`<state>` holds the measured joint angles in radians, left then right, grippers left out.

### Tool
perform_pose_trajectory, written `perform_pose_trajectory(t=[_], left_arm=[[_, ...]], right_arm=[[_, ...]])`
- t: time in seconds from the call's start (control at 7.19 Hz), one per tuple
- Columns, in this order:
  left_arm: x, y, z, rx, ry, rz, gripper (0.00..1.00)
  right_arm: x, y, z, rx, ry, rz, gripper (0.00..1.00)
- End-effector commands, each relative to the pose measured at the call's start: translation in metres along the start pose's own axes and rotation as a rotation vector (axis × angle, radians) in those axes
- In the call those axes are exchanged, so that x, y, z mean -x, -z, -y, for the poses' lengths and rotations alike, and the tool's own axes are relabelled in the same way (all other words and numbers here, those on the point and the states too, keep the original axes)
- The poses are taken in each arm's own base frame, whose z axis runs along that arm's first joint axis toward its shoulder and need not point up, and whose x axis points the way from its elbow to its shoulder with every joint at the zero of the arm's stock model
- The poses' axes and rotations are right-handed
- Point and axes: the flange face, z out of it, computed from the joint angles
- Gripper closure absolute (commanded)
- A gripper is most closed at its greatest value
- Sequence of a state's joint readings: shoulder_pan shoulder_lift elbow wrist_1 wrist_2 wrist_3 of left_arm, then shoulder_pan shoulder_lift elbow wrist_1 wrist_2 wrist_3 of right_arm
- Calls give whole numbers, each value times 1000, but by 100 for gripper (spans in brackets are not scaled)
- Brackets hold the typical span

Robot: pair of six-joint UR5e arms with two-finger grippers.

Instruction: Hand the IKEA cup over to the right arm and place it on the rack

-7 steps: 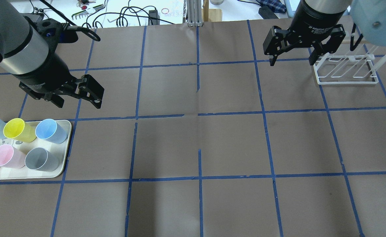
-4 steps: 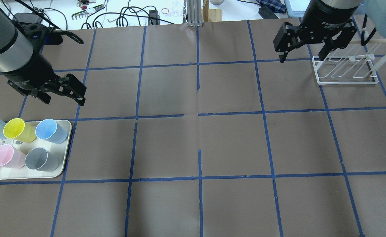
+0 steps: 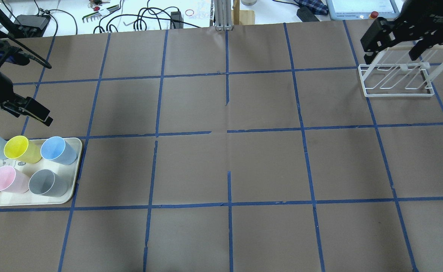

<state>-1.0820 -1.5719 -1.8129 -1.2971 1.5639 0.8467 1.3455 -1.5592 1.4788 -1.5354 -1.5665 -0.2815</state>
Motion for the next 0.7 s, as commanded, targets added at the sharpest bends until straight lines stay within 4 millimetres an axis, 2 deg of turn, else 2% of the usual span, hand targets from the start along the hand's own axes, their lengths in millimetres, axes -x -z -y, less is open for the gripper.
perform_pose_trajectory(t=[0.0, 0.14, 0.42, 0.56], left_arm=[[45, -45, -12, -2, -82, 2, 3], [53, -62, -10, 13, -96, -19, 19], [64, -84, -3, 15, -125, -17, 25], [69, -95, -1, 18, -131, -22, 32]], right_arm=[[-51, 4, -13, 22, -42, 7, 0], [-76, 6, -18, 19, -97, 4, 0], [-133, -5, -30, 36, -158, 28, 0], [-151, -6, -35, 11, -179, 80, 0]])
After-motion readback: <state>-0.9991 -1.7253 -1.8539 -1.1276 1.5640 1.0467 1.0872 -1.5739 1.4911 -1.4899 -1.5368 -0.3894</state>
